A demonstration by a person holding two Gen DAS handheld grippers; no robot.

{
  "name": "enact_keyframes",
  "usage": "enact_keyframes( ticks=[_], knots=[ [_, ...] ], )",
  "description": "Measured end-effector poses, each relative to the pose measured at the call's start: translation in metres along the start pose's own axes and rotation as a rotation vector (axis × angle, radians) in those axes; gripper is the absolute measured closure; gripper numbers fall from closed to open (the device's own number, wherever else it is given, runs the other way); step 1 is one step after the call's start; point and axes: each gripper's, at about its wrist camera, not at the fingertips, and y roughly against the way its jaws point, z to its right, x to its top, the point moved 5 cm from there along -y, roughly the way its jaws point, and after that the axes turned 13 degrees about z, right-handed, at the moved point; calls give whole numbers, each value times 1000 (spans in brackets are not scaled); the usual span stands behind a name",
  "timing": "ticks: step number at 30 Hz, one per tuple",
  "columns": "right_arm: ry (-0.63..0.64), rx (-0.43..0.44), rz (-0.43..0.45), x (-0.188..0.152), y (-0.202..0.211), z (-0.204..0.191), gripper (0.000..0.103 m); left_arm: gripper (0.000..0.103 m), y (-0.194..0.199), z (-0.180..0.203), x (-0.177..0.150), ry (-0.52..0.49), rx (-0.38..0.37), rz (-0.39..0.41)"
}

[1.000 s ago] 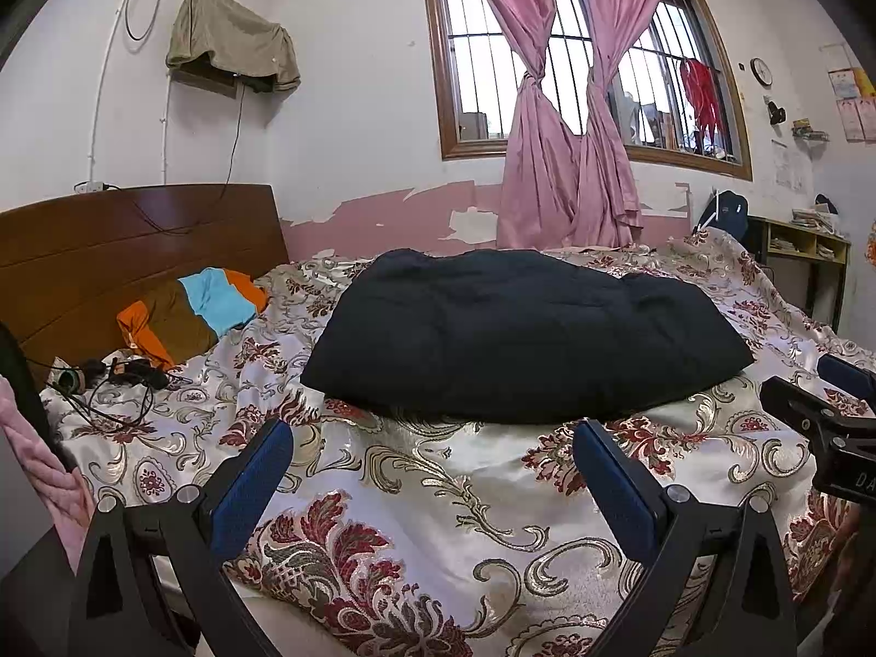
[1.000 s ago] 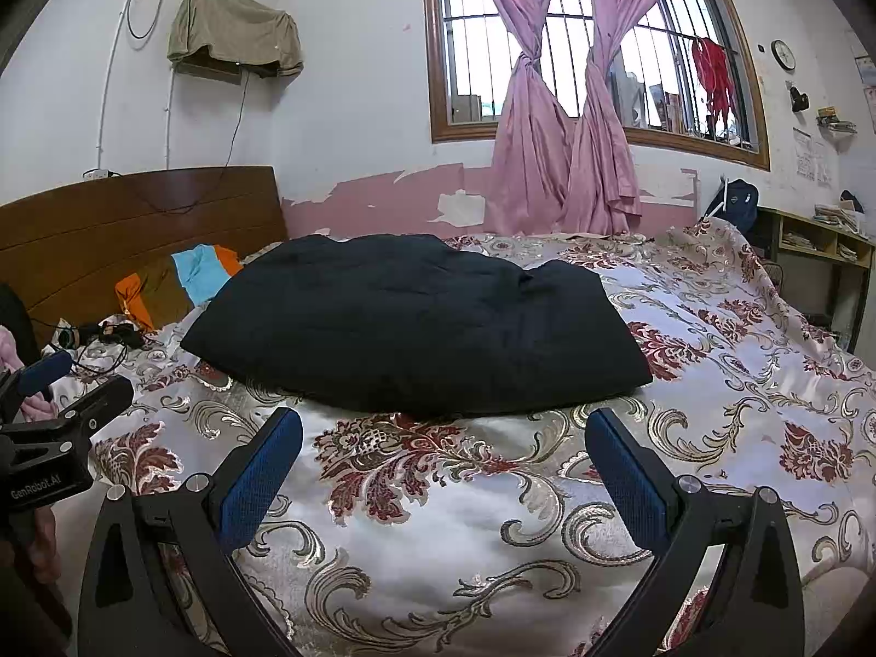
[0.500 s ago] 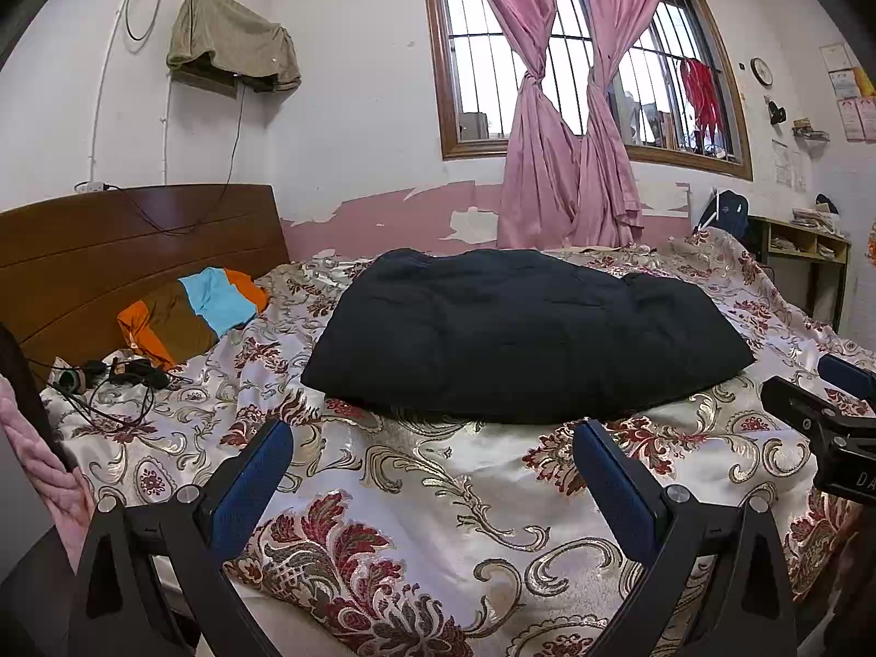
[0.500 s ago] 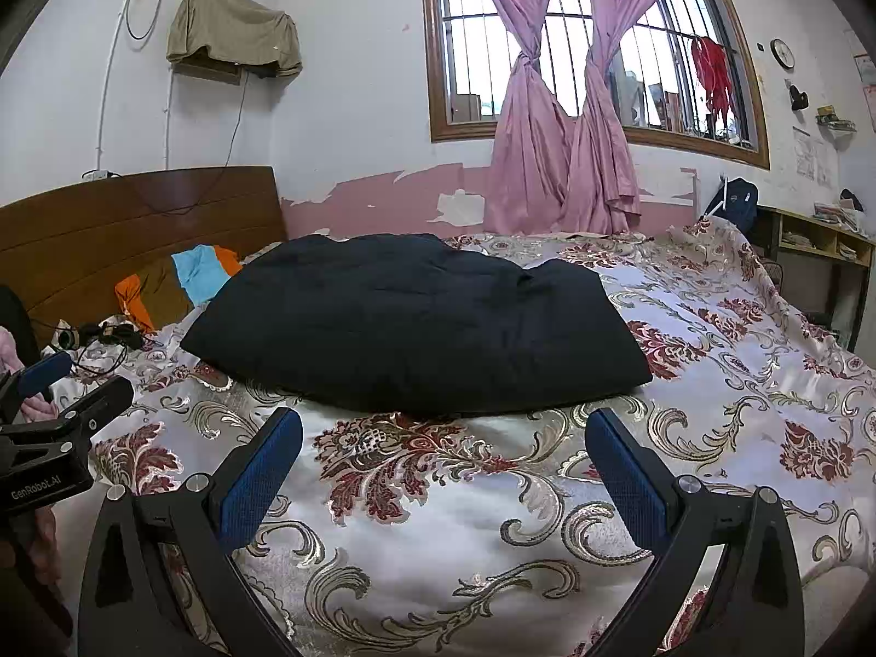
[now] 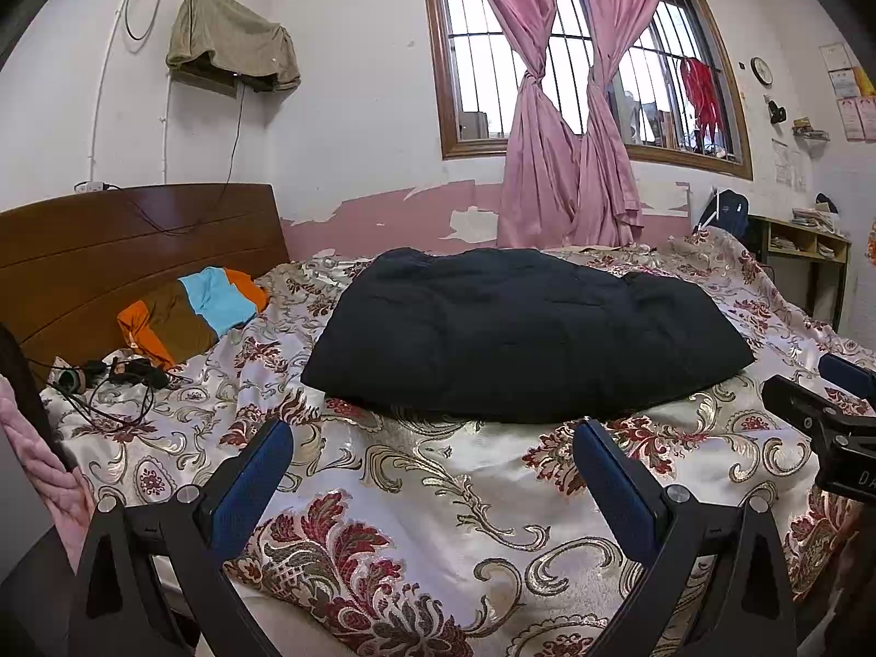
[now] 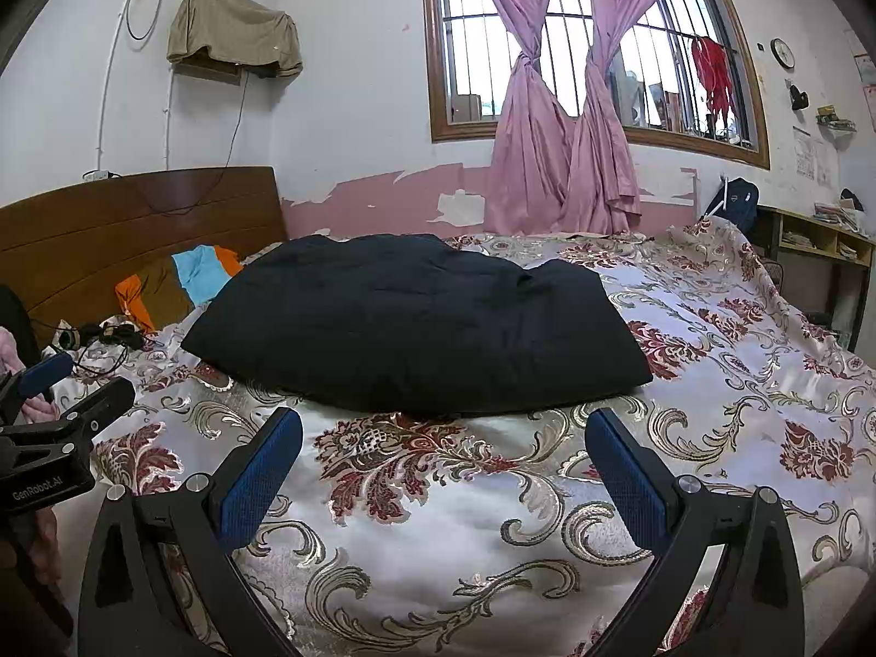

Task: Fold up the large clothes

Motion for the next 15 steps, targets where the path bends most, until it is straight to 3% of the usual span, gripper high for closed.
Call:
enact_keyframes(
  ticks=[15],
  knots=[
    [-2,-1,2,0,0,2,1,0,0,0,0,-1,0,0]
  ],
)
